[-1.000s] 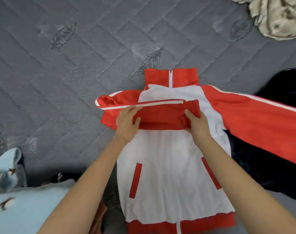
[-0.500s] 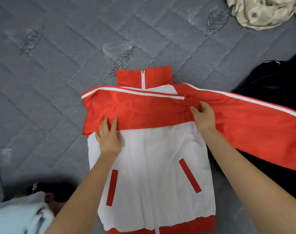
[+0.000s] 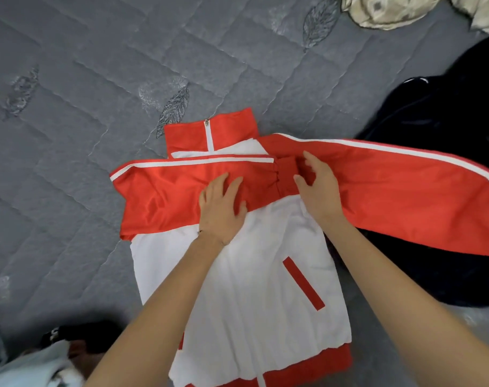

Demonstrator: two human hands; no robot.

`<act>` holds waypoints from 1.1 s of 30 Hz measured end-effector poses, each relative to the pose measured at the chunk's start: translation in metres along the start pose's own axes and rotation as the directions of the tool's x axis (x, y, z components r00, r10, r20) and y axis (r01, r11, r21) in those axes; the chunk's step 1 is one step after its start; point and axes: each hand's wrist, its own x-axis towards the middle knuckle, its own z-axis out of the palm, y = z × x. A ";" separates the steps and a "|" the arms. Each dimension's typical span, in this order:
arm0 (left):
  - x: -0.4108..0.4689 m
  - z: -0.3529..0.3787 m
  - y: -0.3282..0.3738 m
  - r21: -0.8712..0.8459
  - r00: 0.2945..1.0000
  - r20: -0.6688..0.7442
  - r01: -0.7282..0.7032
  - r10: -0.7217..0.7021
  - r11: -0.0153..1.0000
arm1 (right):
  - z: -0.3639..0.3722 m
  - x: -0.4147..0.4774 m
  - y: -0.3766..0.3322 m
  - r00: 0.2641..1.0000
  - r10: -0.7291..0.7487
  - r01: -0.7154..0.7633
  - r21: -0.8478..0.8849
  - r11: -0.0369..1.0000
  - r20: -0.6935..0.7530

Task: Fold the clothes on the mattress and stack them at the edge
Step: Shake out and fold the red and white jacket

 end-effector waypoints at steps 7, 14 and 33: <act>0.022 0.028 0.109 0.098 0.974 0.066 -0.222 0.216 0.970 | -0.078 -0.015 0.035 0.995 -0.102 0.088 -0.548 0.832 0.005; 0.029 0.048 0.189 0.132 0.945 0.099 -0.323 0.312 0.937 | -0.166 -0.026 0.088 0.993 -0.047 -0.034 -0.621 0.783 -0.112; 0.026 0.111 0.287 0.199 0.853 0.321 -0.485 0.411 0.852 | -0.286 -0.034 0.238 0.804 0.521 -0.590 -0.273 0.760 -0.287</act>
